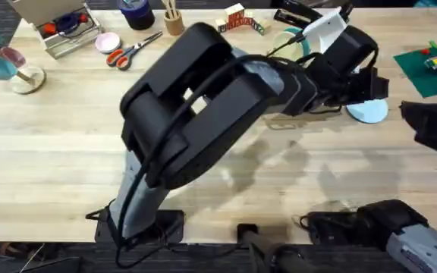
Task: Pick up the plates from the table one by one and place each into a slot on the dish rack.
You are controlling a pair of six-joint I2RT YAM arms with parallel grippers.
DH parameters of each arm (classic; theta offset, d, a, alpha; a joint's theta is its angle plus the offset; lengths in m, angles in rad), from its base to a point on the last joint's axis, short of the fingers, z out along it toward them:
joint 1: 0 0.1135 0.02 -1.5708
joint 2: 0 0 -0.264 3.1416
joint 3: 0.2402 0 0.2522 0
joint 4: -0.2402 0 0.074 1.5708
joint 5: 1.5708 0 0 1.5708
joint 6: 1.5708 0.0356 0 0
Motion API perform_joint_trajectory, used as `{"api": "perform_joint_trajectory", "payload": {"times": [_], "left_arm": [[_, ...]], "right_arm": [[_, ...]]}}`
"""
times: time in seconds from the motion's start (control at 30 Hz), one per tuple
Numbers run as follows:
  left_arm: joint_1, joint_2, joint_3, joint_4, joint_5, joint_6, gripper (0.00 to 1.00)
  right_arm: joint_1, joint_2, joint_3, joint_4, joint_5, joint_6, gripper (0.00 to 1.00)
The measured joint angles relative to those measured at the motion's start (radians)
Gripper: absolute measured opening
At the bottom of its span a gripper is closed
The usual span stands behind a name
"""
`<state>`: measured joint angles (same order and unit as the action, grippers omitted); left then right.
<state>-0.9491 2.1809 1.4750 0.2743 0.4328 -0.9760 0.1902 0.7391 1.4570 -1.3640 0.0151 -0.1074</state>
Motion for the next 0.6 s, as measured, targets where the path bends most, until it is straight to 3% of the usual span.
{"api": "perform_joint_trajectory", "payload": {"times": [0.6], "left_arm": [[-0.003,0.133,0.045,0.033,-0.034,-0.024,0.038]], "right_arm": [[0.0,0.0,0.0,0.0,0.0,0.0,0.995]]}}
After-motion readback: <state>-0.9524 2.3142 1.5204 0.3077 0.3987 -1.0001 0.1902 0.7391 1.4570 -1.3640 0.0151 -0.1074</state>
